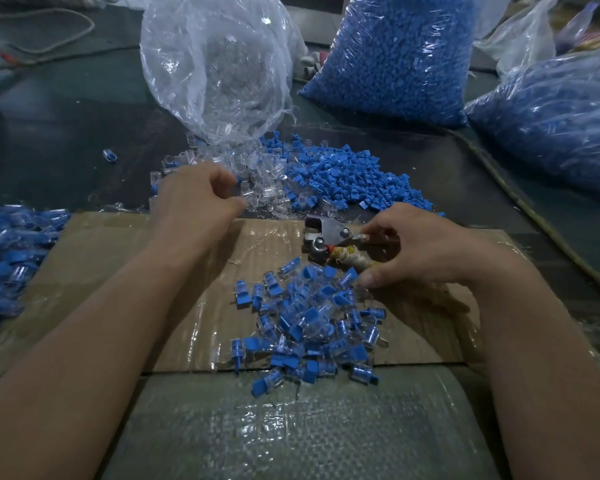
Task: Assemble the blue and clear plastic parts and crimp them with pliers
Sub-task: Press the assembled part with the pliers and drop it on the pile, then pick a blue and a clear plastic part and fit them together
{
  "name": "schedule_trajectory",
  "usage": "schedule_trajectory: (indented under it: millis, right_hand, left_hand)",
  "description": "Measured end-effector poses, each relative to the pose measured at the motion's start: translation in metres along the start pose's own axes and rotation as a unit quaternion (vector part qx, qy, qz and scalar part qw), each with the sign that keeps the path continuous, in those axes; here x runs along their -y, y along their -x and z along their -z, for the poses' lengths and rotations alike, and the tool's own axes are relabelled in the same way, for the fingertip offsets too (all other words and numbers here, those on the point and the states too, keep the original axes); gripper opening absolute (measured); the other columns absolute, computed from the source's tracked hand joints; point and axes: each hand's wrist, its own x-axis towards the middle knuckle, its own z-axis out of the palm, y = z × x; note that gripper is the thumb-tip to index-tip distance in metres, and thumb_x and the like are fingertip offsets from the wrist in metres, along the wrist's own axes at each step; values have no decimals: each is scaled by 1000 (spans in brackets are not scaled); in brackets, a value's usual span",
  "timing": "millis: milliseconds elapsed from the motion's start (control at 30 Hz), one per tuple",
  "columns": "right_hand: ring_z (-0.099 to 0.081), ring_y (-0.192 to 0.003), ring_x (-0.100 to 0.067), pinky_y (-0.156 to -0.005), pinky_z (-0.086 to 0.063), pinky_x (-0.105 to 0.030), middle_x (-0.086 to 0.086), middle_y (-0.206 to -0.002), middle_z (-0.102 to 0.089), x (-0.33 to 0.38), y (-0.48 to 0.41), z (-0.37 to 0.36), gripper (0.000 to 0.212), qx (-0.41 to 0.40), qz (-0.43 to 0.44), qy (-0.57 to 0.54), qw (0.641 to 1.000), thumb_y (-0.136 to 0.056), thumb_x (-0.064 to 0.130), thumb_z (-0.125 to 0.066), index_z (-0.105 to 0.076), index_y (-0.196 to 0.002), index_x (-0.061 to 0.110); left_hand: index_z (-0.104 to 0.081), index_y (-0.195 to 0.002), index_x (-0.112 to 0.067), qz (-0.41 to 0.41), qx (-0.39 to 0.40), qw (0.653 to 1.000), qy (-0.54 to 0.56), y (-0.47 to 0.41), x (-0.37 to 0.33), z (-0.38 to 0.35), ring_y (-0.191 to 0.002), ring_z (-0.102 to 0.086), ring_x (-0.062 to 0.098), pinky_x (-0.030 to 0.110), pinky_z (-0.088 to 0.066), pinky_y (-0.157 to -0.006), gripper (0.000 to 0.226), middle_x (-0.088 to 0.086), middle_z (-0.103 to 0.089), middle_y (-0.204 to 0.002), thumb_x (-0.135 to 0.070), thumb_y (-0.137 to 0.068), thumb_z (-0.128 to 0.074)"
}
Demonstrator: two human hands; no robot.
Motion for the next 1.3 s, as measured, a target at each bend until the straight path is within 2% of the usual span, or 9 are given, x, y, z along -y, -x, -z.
schedule_trajectory:
  millis: [133,267,433,533,600,700,833,1000,1300]
  right_hand:
    - [-48,-88,-2,-68,-39,-23,19,-93,-48,1,-1,0,71,-39,-6,-31,999,-39,80,-47,-53,-95,36]
    - [-52,-77,-1,-62,-40,-18,14,-82,-57,-3,-7,-2,27,-141,-9,-69,988,-75,53,-61,-60,-85,27]
    - [-50,-68,-2,-66,-37,-25,17,-70,-54,-9,-18,-5,9,-284,-40,-52,957,-88,29,-59,-61,-80,25]
    - [-56,-83,-14,-75,-43,-29,3,-89,-64,-13,-24,-6,12,-323,-61,-35,944,-89,22,-57,-68,-93,18]
    - [-57,-94,-18,-80,-41,-29,-3,-104,-64,-15,-28,-7,19,-322,-64,-18,944,-89,21,-57,-67,-104,15]
    - [-52,-110,-22,-91,-39,-32,-7,-121,-56,-17,-35,-10,29,-293,-67,4,954,-90,22,-57,-62,-118,16]
    - [-42,-120,-26,-99,-34,-37,-9,-131,-47,-16,-40,-11,41,-233,-91,61,966,-89,28,-57,-52,-129,19]
    - [-52,-101,-18,-89,-41,-32,-6,-117,-56,-13,-39,-13,32,-236,-64,29,969,-86,19,-62,-61,-118,17]
    - [-50,-84,-8,-82,-42,-26,1,-95,-60,-13,-39,-14,20,-251,-43,-17,967,-84,10,-64,-65,-103,12]
  left_hand:
    - [-67,-103,-13,-14,58,989,-132,1,-4,-5,-92,-58,23,40,-48,-85,27,5,-65,-98,-31,-82,-67]
    - [-69,-101,-17,-21,57,983,-174,0,-7,-5,-96,-58,24,38,-48,-80,22,7,-66,-104,-31,-88,-61]
    - [-66,-96,-18,-34,44,986,-158,-2,-1,-8,-93,-54,20,33,-40,-76,14,3,-64,-98,-28,-89,-60]
    - [-61,-93,-20,-17,16,1000,-6,-2,-1,-8,-86,-57,16,30,-43,-77,7,-5,-59,-85,-20,-86,-63]
    - [-64,-100,-21,-6,35,992,118,2,-7,-6,-81,-61,11,28,-50,-76,18,-7,-62,-83,-12,-85,-65]
    - [-65,-91,-27,-9,100,977,190,8,-16,-3,-71,-66,9,18,-54,-63,24,-2,-66,-82,-4,-84,-63]
    - [-65,-92,-20,33,146,947,285,14,-25,-1,-69,-66,6,12,-51,-63,26,5,-67,-88,2,-78,-64]
    - [-67,-89,-20,68,165,927,329,14,-28,1,-74,-65,7,18,-54,-68,33,1,-65,-88,-18,-57,-70]
    - [-59,-85,-10,84,164,905,383,13,-28,-2,-70,-67,11,19,-54,-66,29,5,-65,-79,-17,-58,-66]
